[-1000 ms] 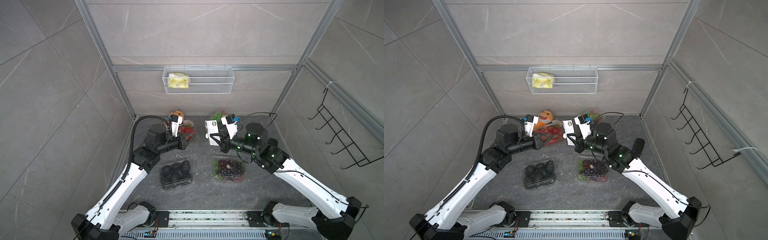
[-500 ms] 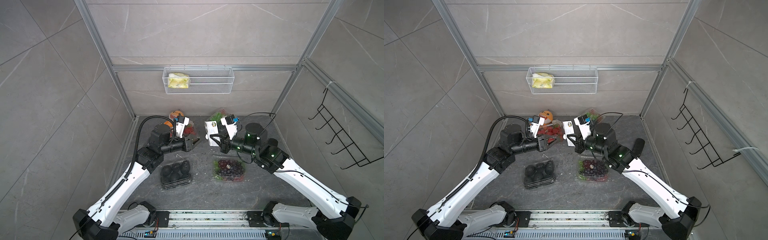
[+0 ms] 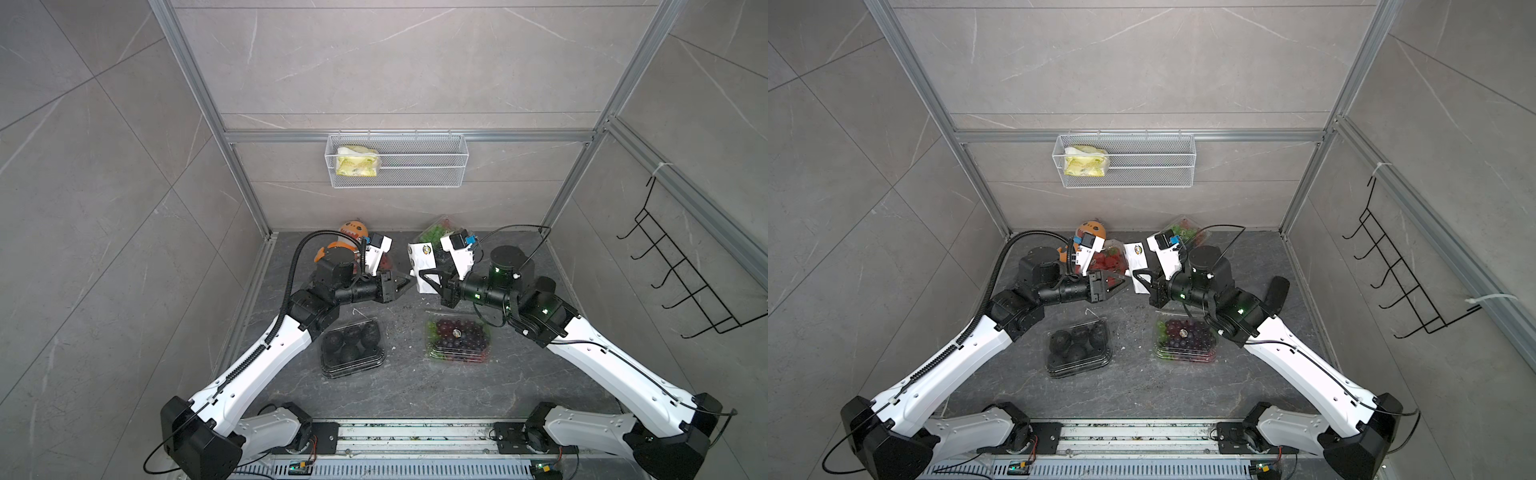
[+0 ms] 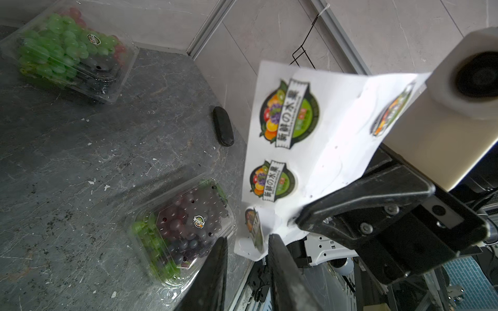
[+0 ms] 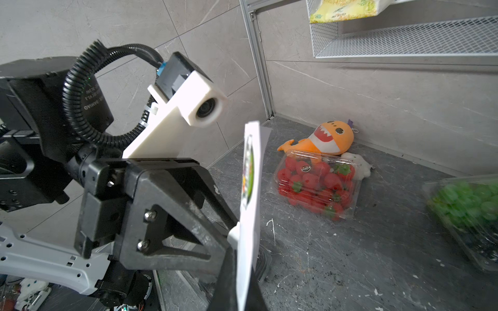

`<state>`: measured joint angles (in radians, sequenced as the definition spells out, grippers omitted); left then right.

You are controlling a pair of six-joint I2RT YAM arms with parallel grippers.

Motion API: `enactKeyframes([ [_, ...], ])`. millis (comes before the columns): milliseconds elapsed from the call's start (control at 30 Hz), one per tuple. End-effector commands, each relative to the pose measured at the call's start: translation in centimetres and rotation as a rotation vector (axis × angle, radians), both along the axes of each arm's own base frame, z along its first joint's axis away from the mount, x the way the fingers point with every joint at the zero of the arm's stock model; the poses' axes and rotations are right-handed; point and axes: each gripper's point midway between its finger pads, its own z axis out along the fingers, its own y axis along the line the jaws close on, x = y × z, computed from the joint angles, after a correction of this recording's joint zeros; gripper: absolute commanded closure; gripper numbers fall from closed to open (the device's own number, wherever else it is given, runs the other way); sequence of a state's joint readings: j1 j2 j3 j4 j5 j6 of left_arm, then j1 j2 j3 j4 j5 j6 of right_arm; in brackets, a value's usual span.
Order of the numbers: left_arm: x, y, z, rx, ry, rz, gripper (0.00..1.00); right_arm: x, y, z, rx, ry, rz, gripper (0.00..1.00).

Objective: Label fruit boxes
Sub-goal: Tear off the label from the label sticker.

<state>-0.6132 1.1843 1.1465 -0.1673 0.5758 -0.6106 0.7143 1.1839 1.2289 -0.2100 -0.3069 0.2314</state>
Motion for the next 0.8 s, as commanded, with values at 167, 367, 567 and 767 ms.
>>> enactKeyframes([
  [167, 0.0, 0.0, 3.7, -0.061, -0.099, 0.007, 0.74, -0.3, 0.5, 0.4, 0.01, -0.006, 0.027, 1.0],
  [367, 0.0, 0.3, 3.8, -0.053, -0.103, 0.016, 0.8, -0.3, 0.6, 0.3, 0.011, -0.003, 0.029, 1.0],
  [567, -0.1, 0.5, 3.6, -0.038, -0.104, 0.022, 1.0, -0.3, 0.5, 0.3, 0.008, -0.004, 0.025, 1.0],
  [767, -0.3, 2.0, 2.1, 0.042, -0.097, 0.079, 1.0, 0.4, -0.3, -0.3, -0.015, -0.011, -0.036, 1.0],
])
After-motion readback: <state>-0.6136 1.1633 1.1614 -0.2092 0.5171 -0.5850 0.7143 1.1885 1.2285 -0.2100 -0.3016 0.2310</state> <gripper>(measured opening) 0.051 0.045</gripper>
